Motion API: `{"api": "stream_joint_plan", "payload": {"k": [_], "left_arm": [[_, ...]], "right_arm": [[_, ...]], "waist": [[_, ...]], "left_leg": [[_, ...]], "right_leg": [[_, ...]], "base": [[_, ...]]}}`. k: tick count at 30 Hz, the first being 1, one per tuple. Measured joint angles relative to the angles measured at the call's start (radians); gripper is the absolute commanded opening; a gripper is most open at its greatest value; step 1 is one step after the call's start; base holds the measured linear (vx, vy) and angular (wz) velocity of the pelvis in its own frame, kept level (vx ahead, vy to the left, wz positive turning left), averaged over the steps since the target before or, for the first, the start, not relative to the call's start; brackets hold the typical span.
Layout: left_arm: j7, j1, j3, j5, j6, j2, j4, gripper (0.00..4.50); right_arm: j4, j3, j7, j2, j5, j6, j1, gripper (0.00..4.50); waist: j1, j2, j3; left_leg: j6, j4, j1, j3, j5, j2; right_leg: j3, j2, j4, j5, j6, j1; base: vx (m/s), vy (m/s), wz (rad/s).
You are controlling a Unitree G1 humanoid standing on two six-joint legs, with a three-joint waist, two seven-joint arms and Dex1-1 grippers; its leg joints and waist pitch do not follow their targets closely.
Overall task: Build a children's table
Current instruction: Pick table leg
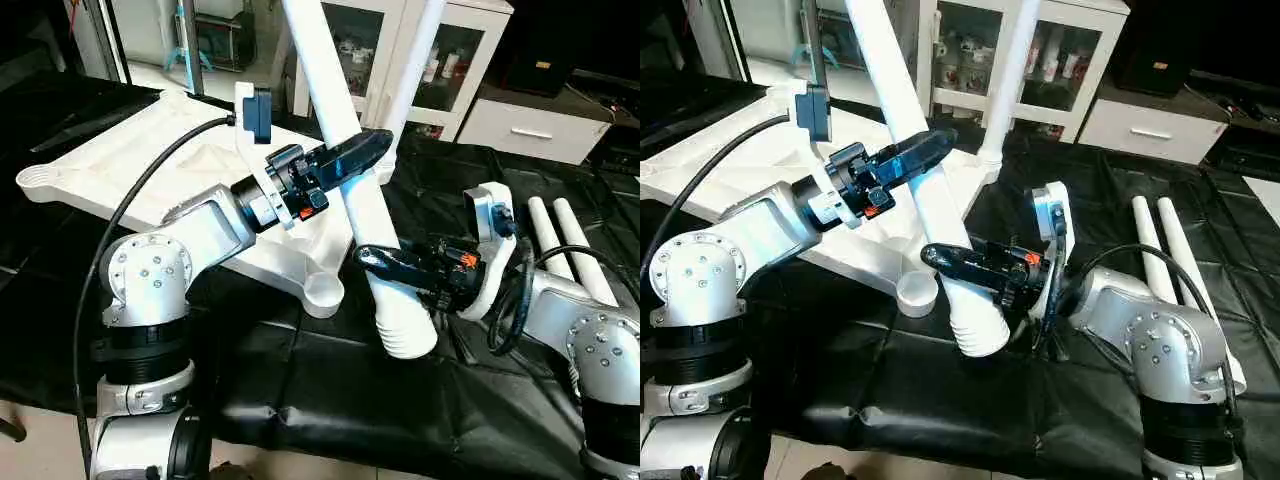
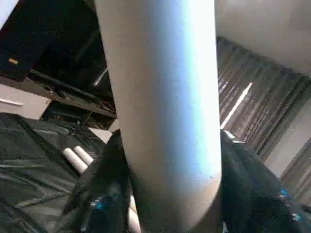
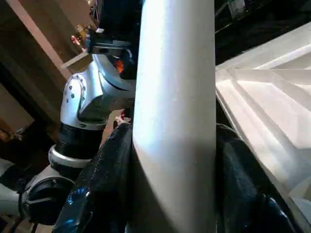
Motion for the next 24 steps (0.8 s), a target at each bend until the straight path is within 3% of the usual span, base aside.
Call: {"api": "stream_joint_plan", "payload": {"k": [2,10,11,14,17,20,24], "left_arm": [[0.003,0.000,0.001,0.000,-0.001,-0.002,0.005,2.07],[0.013,0.000,-0.003,-0.004,-0.008,-0.001,0.006,1.95],[0.012,0.000,-0.012,0.004,-0.017,0.008,0.006,1.93],[0.016,-0.002,-0.104,0.108,-0.086,0.055,0.002,1.92],[0.083,-0.003,-0.158,0.278,-0.155,0.108,0.033,1.90],[0.118,-0.005,-0.194,0.356,-0.201,0.123,0.040,1.84],[0.155,-0.028,-0.242,0.419,-0.240,0.124,0.042,1.82]], "right_arm": [[0.002,0.000,-0.001,0.000,-0.002,-0.002,0.000,1.83],[0.002,0.012,-0.002,0.000,-0.024,-0.028,0.000,1.83],[0.002,0.016,-0.004,0.000,-0.037,-0.040,0.000,2.39],[0.024,0.060,-0.055,0.000,-0.132,-0.115,-0.001,2.53],[0.029,0.113,-0.132,0.026,-0.265,-0.235,-0.011,2.87],[0.031,0.168,-0.212,0.043,-0.377,-0.320,-0.045,2.97],[0.052,0.283,-0.319,0.062,-0.524,-0.381,-0.086,2.98]], "waist": [[0.000,0.000,0.000],[0.000,0.000,0.000],[0.000,0.000,0.000],[0.000,0.000,0.000],[-0.006,0.001,0.000],[-0.006,0.001,0.000],[-0.005,0.001,0.000]], "left_leg": [[0.000,0.000,0.000,0.000,0.000,0.000],[0.000,0.000,0.000,0.000,0.000,0.000],[0.000,0.000,0.000,0.000,0.000,0.000],[0.000,0.000,0.001,-0.001,0.000,0.000],[-0.001,0.000,0.001,-0.001,0.000,0.000],[-0.001,0.000,0.001,-0.001,0.000,0.000],[0.000,0.000,0.000,-0.001,0.000,0.000]], "right_leg": [[0.000,0.000,0.000,0.000,0.000,0.000],[0.000,0.000,0.000,0.000,0.000,0.000],[0.000,0.000,0.000,0.000,0.000,0.000],[0.000,0.000,0.000,0.000,0.000,0.001],[0.000,0.000,0.000,0.001,0.002,0.001],[0.000,0.000,0.000,0.001,0.002,0.000],[0.000,0.000,0.000,0.001,0.001,0.000]], "base": [[0.000,0.000,0.00],[0.000,0.000,0.00],[0.000,0.000,0.00],[0.000,0.000,0.00],[0.000,0.000,0.00],[0.000,0.000,0.00],[0.000,0.000,0.00]]}}
